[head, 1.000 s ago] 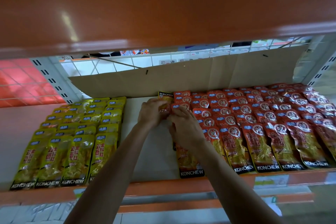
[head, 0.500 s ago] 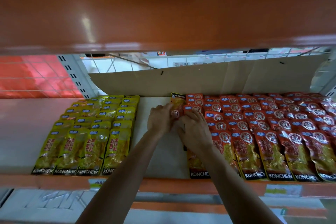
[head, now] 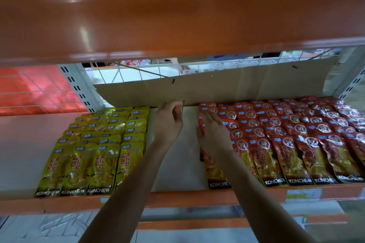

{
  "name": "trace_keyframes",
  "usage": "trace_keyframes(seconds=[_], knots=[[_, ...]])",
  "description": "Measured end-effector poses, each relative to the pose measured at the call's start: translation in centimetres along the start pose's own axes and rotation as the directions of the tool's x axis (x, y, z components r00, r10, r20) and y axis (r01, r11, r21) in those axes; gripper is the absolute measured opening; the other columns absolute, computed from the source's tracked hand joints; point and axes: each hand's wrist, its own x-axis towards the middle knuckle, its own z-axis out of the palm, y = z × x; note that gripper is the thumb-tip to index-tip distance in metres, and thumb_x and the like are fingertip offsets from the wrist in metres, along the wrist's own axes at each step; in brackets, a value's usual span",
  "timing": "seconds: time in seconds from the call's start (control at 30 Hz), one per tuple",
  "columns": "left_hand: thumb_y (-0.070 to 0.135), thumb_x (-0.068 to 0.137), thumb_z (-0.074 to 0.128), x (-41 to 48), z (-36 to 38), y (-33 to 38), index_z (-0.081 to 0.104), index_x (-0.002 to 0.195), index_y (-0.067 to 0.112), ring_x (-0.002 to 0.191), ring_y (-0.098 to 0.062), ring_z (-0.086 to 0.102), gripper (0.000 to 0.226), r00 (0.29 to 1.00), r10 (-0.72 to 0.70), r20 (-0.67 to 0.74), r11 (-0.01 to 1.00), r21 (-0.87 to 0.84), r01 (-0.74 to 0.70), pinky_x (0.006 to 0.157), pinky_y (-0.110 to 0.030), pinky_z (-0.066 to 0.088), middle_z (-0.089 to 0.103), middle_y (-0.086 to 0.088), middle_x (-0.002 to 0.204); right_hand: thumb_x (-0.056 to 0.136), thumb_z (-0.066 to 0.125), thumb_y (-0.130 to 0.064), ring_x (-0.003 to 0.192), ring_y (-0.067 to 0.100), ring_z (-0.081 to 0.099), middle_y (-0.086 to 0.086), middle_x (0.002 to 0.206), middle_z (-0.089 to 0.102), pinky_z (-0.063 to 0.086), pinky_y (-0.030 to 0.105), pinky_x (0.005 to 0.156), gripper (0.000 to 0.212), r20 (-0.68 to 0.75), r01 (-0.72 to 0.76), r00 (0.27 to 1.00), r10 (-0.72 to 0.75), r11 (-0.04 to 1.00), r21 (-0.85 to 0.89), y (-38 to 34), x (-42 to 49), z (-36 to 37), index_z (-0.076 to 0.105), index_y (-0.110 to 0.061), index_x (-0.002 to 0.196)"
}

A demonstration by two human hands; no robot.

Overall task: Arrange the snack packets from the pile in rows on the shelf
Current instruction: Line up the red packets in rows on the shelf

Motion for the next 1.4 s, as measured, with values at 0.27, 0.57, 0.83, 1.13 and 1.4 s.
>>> trace_keyframes(seconds=[0.27,0.57,0.83,1.13,1.4], knots=[[0.011,0.083,0.070,1.2,-3.0,2.0,0.060,0.109,0.035,0.090,0.002,0.064,0.036,0.997,0.003,0.072,0.916,-0.400,0.026,0.086,-0.022,0.050,0.067,0.019,0.094,0.086,0.057,-0.005,0.117,0.029,0.052,0.012,0.131,0.054,0.044,0.037,0.094,0.060,0.076,0.037,0.996,-0.052,0.982,0.186,-1.8,2.0,-0.1,0.036,-0.012,0.142],[0.014,0.067,0.082,-1.4,0.4,0.8,0.040,0.137,0.028,0.096,-0.014,0.067,0.082,0.911,-0.293,0.289,0.729,-0.549,0.409,0.077,-0.039,0.059,0.066,-0.004,0.111,0.085,0.051,-0.003,0.080,0.009,0.066,-0.004,0.089,0.071,0.055,0.029,0.070,0.026,0.013,-0.205,0.973,0.230,0.843,0.498,-0.1,2.6,0.9,0.069,-0.015,0.099],[0.001,0.078,0.066,-1.0,2.6,-2.3,0.059,0.119,0.029,0.094,-0.019,0.066,0.050,0.905,-0.387,0.173,0.871,-0.252,0.421,0.084,-0.040,0.055,0.065,0.011,0.094,0.091,0.049,-0.013,0.099,0.024,0.058,0.007,0.098,0.060,0.044,0.030,0.077,0.011,0.218,0.034,0.976,0.000,0.988,-0.151,0.3,2.8,0.9,0.059,-0.011,0.096],[0.021,0.080,0.072,0.4,5.2,-4.1,0.067,0.118,0.022,0.109,-0.020,0.060,0.039,0.920,-0.112,0.376,0.986,0.155,0.057,0.090,-0.019,0.040,0.066,-0.003,0.120,0.091,0.053,-0.026,0.147,0.024,0.008,0.005,0.157,0.021,0.008,0.042,0.120,0.067,0.432,0.118,0.899,0.075,0.908,-0.403,1.8,1.7,2.1,0.024,-0.008,0.149],[0.046,0.083,0.064,1.2,8.1,-5.5,0.054,0.129,0.038,0.119,-0.028,0.049,0.047,0.906,-0.141,0.400,0.914,0.404,-0.035,0.096,-0.040,0.044,0.049,0.000,0.137,0.088,0.059,-0.018,0.146,0.023,0.012,0.006,0.156,0.021,0.010,0.040,0.120,0.065,0.443,0.133,0.895,0.050,0.918,-0.373,1.9,1.8,1.7,0.031,-0.008,0.146]])
